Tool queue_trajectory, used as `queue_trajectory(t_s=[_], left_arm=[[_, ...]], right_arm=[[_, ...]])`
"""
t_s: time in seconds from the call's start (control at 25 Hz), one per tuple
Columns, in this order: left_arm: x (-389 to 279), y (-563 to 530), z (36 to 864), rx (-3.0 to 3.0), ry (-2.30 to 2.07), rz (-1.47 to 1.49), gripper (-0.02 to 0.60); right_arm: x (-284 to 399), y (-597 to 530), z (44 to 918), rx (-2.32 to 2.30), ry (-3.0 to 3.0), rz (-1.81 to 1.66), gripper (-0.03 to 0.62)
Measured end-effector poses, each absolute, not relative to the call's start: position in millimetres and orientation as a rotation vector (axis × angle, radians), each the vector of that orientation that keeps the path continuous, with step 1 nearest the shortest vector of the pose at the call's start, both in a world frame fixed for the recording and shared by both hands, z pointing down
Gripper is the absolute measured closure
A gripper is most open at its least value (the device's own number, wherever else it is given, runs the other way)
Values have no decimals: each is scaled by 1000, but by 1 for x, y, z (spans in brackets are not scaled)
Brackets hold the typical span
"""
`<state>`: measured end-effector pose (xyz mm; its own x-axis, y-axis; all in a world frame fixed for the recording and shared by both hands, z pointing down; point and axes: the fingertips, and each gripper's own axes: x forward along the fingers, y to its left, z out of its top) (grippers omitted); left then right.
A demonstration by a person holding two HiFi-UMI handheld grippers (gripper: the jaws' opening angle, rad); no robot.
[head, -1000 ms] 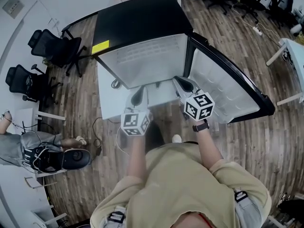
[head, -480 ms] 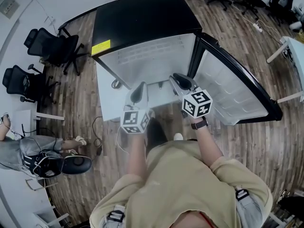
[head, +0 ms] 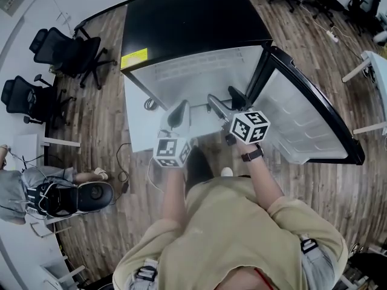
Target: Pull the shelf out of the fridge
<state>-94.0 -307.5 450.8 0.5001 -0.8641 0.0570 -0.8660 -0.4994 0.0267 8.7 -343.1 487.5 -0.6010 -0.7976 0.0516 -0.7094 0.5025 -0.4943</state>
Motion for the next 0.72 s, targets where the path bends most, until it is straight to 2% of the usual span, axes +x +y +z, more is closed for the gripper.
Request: queue_trajectory(t_s=[0.12,0.28,0.44,0.72], left_arm=[[-100,-315,453,2663,-1549,60,580],[-105,-325,453,2657,-1549,64,580],[-108,-332,459,2649,-1541,72,580],[-116,-346,468,2644,-1521,85,580]], right_arm=[[7,-355,489,-1285,2479,-765,180],[9,-374,487,-1238,2311,-861,177],[10,-391,494,-1193,2119,-1003,131],[11,-416,489,-1066,1824,-1039,150]])
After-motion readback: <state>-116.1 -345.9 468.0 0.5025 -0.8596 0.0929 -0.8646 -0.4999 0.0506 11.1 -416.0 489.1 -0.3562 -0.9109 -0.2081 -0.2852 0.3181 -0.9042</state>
